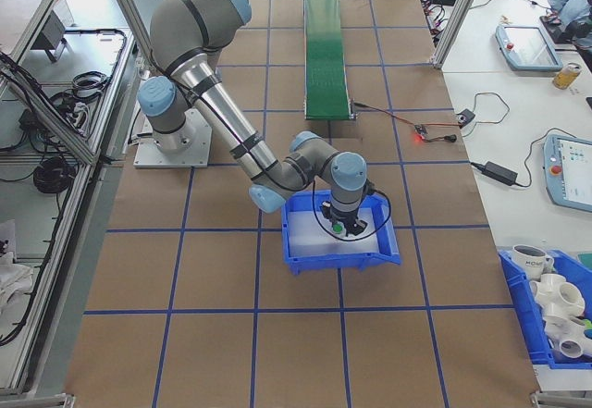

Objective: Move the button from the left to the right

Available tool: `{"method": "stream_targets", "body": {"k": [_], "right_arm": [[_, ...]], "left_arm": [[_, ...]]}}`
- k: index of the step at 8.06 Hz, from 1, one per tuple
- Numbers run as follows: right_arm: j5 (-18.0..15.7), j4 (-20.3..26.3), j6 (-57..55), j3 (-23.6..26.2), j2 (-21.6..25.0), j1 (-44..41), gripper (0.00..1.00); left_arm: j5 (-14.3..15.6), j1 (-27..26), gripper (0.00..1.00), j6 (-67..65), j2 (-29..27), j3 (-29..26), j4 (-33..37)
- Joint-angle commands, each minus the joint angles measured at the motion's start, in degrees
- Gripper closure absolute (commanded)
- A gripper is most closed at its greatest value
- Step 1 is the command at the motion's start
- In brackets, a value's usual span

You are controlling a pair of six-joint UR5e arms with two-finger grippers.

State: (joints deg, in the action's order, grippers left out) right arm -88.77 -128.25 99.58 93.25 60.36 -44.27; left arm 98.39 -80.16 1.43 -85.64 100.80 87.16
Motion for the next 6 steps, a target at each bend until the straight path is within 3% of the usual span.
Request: {"method": "stream_targets", "body": {"k": [1,4,6], "right_arm": [[-1.5,0.0,1.8,0.4,3.9,0.1,0.00],[0.1,13.2,-3.7,0.3,16.9,-0.8,0.00],[0.1,22.8,-19.8,-0.3,25.6,-6.8,0.00]], "left_arm": [[-0.7,0.0,0.00,-0.4,0.2,-0.1,0.0],[-0.7,0.0,0.00,-0.1,0.3,-0.4,0.0],[-0.7,0.0,0.00,0.0,0.1,-0.4,-0.1]]}}
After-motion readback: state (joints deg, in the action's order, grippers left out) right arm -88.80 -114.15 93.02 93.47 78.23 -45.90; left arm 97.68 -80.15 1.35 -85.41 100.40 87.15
